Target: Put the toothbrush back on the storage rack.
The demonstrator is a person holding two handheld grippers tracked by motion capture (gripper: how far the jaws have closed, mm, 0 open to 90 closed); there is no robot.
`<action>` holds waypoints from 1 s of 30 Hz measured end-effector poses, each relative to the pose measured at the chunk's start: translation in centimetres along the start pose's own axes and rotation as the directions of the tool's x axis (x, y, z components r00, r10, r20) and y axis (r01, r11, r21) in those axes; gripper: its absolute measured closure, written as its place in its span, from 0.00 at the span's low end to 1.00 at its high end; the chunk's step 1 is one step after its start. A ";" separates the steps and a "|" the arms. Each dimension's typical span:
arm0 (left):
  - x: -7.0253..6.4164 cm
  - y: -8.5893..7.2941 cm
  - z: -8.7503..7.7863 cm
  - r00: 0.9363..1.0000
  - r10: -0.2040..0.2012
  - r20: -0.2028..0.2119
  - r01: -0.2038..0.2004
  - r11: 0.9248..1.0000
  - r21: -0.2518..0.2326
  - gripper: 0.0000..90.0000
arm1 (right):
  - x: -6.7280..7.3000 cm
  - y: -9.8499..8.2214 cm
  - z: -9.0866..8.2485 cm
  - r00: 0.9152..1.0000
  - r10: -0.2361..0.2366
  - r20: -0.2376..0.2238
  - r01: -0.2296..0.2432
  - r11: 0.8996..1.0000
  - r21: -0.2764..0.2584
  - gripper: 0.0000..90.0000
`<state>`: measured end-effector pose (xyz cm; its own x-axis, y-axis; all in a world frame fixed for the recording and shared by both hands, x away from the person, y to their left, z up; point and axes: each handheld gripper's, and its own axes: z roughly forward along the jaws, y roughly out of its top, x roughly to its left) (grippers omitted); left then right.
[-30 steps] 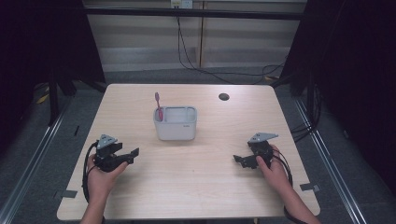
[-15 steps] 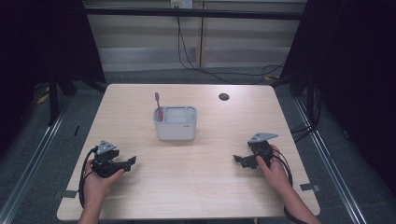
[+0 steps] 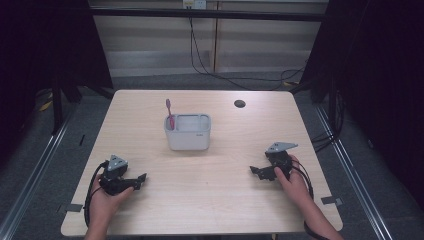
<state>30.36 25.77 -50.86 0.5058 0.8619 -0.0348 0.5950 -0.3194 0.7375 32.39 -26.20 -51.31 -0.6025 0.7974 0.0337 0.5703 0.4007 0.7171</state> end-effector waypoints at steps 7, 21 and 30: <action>-0.1 0.0 0.1 1.000 0.028 0.004 -0.028 0.999 0.015 0.18 | 0.0 0.0 0.0 1.000 0.000 0.000 0.000 1.000 0.000 0.12; 0.0 0.0 0.1 1.000 0.011 -0.011 -0.011 1.000 0.019 0.16 | 0.0 0.0 0.0 1.000 0.002 0.000 -0.002 1.000 0.001 0.13; 0.0 0.0 0.1 1.000 0.011 -0.012 -0.011 1.000 0.019 0.16 | 0.0 0.0 0.0 1.000 0.002 0.000 -0.002 1.000 0.001 0.13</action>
<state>30.40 25.70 -50.90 0.5046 0.8631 -0.0186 0.6011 -0.3358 0.7252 32.38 -26.21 -51.30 -0.6013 0.7982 0.0356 0.5722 0.3991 0.7165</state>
